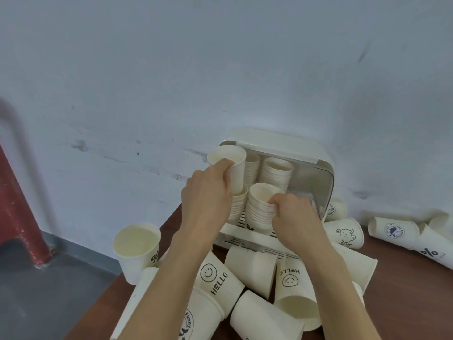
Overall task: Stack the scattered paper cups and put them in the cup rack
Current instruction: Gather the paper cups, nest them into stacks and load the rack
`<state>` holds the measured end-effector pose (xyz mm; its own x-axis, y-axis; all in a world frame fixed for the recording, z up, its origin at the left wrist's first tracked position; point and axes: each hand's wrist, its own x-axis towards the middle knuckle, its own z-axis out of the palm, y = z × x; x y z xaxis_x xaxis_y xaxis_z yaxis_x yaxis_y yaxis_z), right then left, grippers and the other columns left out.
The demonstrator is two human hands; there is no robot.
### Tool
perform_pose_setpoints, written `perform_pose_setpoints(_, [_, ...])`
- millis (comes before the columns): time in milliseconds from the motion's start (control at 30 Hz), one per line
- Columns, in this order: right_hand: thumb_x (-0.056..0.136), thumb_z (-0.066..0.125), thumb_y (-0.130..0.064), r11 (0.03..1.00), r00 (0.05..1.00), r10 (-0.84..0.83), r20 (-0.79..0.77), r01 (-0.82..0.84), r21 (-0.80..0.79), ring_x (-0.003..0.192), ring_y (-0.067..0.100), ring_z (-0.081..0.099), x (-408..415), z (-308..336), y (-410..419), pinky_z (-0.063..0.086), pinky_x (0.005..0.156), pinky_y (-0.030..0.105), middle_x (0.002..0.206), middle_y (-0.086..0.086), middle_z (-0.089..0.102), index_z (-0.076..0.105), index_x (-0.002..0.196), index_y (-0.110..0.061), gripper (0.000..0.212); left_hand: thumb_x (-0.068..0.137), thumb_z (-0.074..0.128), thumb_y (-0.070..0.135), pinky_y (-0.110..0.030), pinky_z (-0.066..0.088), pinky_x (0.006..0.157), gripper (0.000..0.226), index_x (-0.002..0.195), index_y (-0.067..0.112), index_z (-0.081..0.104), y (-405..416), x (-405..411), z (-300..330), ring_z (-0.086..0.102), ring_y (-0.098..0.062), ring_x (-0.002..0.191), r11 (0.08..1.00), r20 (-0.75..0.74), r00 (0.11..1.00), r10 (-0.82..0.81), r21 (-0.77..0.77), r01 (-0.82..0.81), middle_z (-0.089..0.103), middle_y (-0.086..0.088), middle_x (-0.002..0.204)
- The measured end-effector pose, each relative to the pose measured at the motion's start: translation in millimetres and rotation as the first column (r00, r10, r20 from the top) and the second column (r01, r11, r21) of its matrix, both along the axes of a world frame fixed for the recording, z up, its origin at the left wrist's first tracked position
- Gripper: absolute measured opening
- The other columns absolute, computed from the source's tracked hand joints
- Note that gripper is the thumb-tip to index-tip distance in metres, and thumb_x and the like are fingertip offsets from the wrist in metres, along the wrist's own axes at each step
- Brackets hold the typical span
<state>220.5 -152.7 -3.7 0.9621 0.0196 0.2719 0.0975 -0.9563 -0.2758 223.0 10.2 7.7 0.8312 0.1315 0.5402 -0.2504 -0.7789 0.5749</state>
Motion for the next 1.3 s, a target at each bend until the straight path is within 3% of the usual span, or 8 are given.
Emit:
perform_pose_setpoints(133, [0.088, 0.041, -0.007, 1.000, 1.000, 0.017, -0.022, -0.018, -0.019, 0.106, 0.035, 0.055, -1.6, -0.3, -0.3, 0.046, 0.080, 0.040, 0.117, 0.011, 0.063, 0.056, 0.126, -0.021, 0.043, 0.103, 0.029, 0.024, -0.035, 0.039, 0.065, 0.030, 0.120, 0.028, 0.053, -0.7, 0.9, -6.0, 0.044, -0.026, 0.080, 0.989, -0.104, 0.993, 0.061, 0.144, -0.046, 0.062, -0.006, 0.094])
perform_pose_setpoints(267, [0.091, 0.043, -0.014, 1.000, 1.000, 0.010, -0.021, -0.010, -0.014, 0.104, 0.034, 0.056, 0.2, -1.9, -1.5, 0.047, 0.079, 0.040, 0.113, 0.011, 0.064, 0.056, 0.125, -0.023, 0.038, 0.101, 0.033, 0.017, -0.038, 0.044, 0.070, 0.026, 0.117, 0.025, 0.051, -3.4, 1.5, -11.3, 0.043, -0.024, 0.082, 0.983, -0.180, 0.981, 0.066, 0.179, -0.033, 0.060, -0.006, 0.097])
perform_pose_setpoints(433, [0.090, 0.048, -0.020, 1.000, 1.000, 0.006, -0.027, -0.006, 0.017, 0.101, 0.031, 0.059, 1.1, -3.9, -2.2, 0.050, 0.079, 0.040, 0.099, 0.007, 0.068, 0.058, 0.118, -0.023, 0.030, 0.098, 0.038, 0.012, -0.035, 0.038, 0.067, 0.026, 0.114, 0.026, 0.052, -5.6, 2.3, -17.1, 0.043, -0.024, 0.080, 0.977, -0.261, 0.963, 0.069, 0.211, -0.013, 0.056, -0.005, 0.092])
perform_pose_setpoints(767, [0.084, 0.057, -0.026, 0.998, 0.999, -0.043, 0.031, 0.042, 0.040, 0.101, 0.034, 0.059, 8.0, -9.6, -10.1, 0.046, 0.076, 0.037, 0.100, 0.006, 0.067, 0.060, 0.110, -0.025, 0.026, 0.093, 0.041, 0.013, -0.035, 0.041, 0.069, 0.025, 0.113, 0.019, 0.056, -11.0, -5.3, -11.8, 0.043, -0.025, 0.080, 0.966, -0.274, 0.960, 0.056, 0.258, 0.017, 0.047, -0.002, 0.086])
perform_pose_setpoints(900, [0.086, 0.057, -0.020, 0.996, 0.994, -0.089, 0.060, 0.087, 0.029, 0.099, 0.034, 0.058, 9.3, -9.9, -15.6, 0.038, 0.069, 0.033, 0.097, 0.007, 0.067, 0.061, 0.107, -0.021, 0.021, 0.092, 0.047, 0.012, -0.034, 0.039, 0.066, 0.025, 0.114, 0.020, 0.055, -9.6, -6.1, -12.3, 0.044, -0.022, 0.078, 0.955, -0.243, 0.968, 0.057, 0.297, 0.018, 0.045, 0.000, 0.084])
perform_pose_setpoints(1100, [0.087, 0.051, -0.007, 0.960, 0.956, -0.279, 0.091, 0.277, 0.040, 0.098, 0.038, 0.056, 12.4, -11.9, -24.2, 0.037, 0.067, 0.034, 0.104, 0.017, 0.062, 0.058, 0.111, -0.012, 0.025, 0.091, 0.049, 0.014, -0.034, 0.039, 0.066, 0.020, 0.111, 0.019, 0.054, -10.2, -6.1, -12.8, 0.044, -0.022, 0.078, 0.945, -0.233, 0.972, 0.046, 0.325, 0.033, 0.045, -0.001, 0.084])
perform_pose_setpoints(1300, [0.088, 0.051, -0.005, 0.942, 0.939, -0.336, 0.072, 0.336, 0.020, 0.103, 0.040, 0.056, 26.4, -9.5, -30.7, 0.038, 0.070, 0.036, 0.110, 0.019, 0.060, 0.054, 0.115, -0.008, 0.027, 0.092, 0.046, 0.013, -0.033, 0.038, 0.064, 0.017, 0.107, 0.019, 0.054, -7.1, -1.8, -16.2, 0.043, -0.021, 0.074, 0.939, -0.222, 0.973, 0.057, 0.344, 0.024, 0.042, 0.001, 0.079])
